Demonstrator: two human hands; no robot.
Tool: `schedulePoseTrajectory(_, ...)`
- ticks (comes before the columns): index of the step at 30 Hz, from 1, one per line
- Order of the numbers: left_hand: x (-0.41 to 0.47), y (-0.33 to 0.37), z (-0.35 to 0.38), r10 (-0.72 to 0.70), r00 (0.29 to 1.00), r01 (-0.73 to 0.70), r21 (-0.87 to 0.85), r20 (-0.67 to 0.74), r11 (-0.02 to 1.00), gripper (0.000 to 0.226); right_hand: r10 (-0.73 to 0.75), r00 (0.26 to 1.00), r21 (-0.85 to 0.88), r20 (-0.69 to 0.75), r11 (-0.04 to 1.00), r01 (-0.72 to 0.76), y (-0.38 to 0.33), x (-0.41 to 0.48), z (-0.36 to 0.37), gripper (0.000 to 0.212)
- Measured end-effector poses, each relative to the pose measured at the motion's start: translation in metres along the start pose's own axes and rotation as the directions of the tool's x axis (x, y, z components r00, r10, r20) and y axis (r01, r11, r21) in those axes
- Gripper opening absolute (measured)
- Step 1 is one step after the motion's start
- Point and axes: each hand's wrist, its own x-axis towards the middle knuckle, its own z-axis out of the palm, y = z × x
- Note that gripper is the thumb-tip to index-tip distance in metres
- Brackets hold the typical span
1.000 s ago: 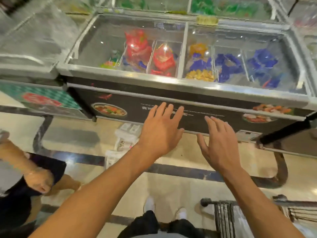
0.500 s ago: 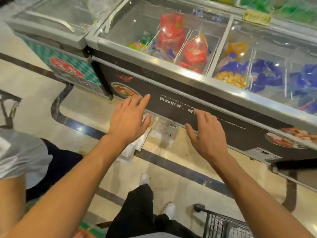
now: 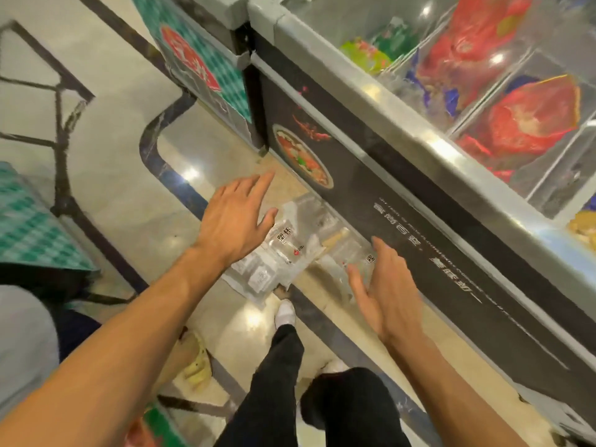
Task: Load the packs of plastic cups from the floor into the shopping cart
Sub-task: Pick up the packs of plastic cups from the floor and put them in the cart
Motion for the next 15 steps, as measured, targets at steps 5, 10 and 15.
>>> schedulePoseTrajectory(5,0.036,-0.077,0.119,-0.116,0.993,0.115,0.015,0.032,0.993,0.075,0.027,0.992,0.063,0.126,0.997,-0.035,0.021,0.080,0.133,0.076)
schedulePoseTrajectory(10,0.038,-0.152,0.287,-0.177,0.975,0.173,0.040,0.134,0.984,0.092,0.050,0.972,0.085,0.230,0.994,-0.072,0.053,0.139,0.293,0.076)
schedulePoseTrajectory(15,0.015,-0.210,0.442,-0.268,0.924,0.257,0.076,0.273,0.963,0.104,0.073,0.930,0.100,0.361,0.988,-0.116,0.081,0.157,0.454,0.085)
